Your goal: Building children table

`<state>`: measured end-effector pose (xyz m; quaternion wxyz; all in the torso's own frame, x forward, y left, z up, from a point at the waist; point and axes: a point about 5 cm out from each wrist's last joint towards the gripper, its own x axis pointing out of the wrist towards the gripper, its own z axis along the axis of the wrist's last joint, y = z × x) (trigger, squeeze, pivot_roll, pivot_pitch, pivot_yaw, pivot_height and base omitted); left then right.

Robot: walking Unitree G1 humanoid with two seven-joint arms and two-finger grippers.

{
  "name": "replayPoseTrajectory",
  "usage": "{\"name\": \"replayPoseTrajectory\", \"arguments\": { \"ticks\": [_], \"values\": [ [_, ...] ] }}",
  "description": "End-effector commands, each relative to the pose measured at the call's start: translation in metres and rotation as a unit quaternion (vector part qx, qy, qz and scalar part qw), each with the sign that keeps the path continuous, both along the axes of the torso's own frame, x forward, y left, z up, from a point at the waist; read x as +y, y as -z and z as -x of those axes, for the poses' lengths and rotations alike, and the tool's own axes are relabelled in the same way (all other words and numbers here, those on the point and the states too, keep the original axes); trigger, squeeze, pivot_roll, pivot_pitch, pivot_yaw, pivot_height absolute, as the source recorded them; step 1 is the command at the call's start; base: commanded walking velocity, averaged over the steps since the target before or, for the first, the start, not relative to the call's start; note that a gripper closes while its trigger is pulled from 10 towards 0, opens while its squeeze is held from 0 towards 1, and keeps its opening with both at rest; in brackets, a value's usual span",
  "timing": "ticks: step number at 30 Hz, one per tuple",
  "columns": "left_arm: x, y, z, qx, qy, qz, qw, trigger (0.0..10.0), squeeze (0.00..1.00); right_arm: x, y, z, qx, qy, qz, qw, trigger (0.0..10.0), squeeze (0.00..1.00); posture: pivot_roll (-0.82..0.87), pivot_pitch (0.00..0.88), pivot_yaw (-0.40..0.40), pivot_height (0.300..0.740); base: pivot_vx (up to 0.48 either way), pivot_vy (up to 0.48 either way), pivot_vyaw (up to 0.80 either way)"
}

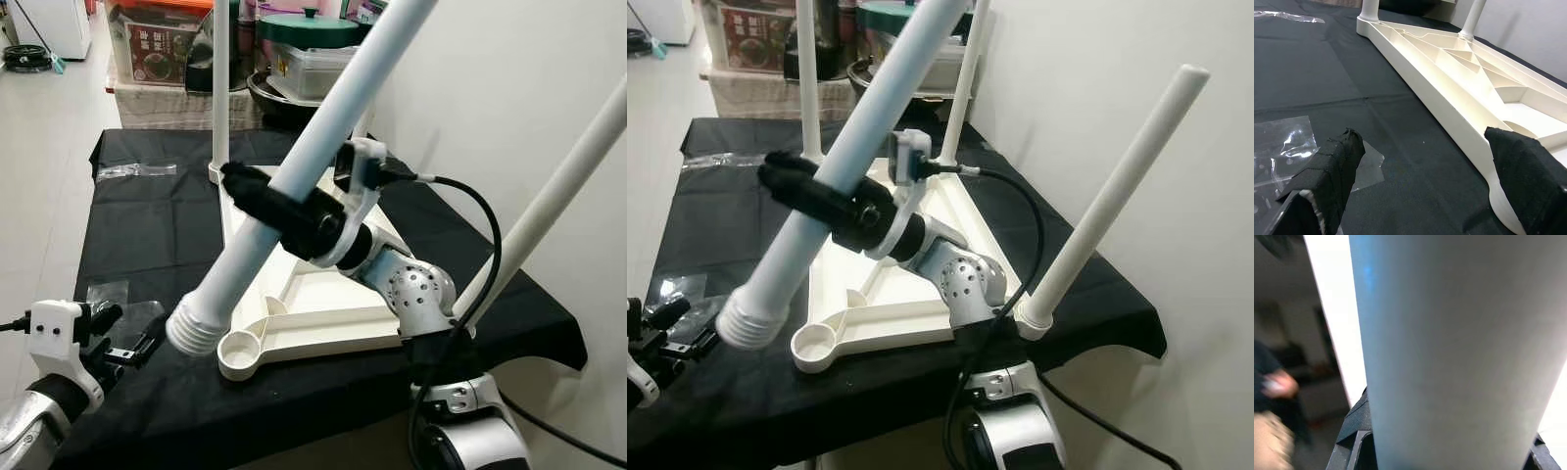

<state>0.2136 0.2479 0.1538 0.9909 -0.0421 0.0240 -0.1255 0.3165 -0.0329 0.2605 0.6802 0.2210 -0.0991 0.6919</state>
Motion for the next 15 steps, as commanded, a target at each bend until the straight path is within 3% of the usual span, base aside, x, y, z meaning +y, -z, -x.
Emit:
{"name": "replayPoseTrajectory", "arguments": {
  "ticks": [1, 4, 15],
  "values": [
    [-0.004, 0.001, 0.001, 0.005, 0.014, -0.002, 1.0, 10.0, 0.0, -0.001, 0.015, -0.009, -0.024, 0.042, 0.058, 0.997, 0.0, 0.0, 0.14, 0.0, -0.134, 0.74, 0.0, 0.0, 0.0],
    [-0.005, 0.001, 0.001, 0.006, 0.014, -0.002, 1.0, 10.0, 0.0, -0.003, 0.031, -0.016, -0.047, 0.073, 0.116, 0.989, 0.0, 0.0, 0.15, 0.0, -0.139, 0.74, 0.0, 0.0, 0.0],
    [-0.003, 0.002, 0.004, 0.007, 0.011, -0.001, 1.0, 10.0, 0.0, -0.01, 0.047, -0.015, -0.083, 0.041, 0.175, 0.98, 0.0, 0.0, 0.15, 0.0, -0.143, 0.74, 0.0, 0.0, 0.0]
  ]
}}
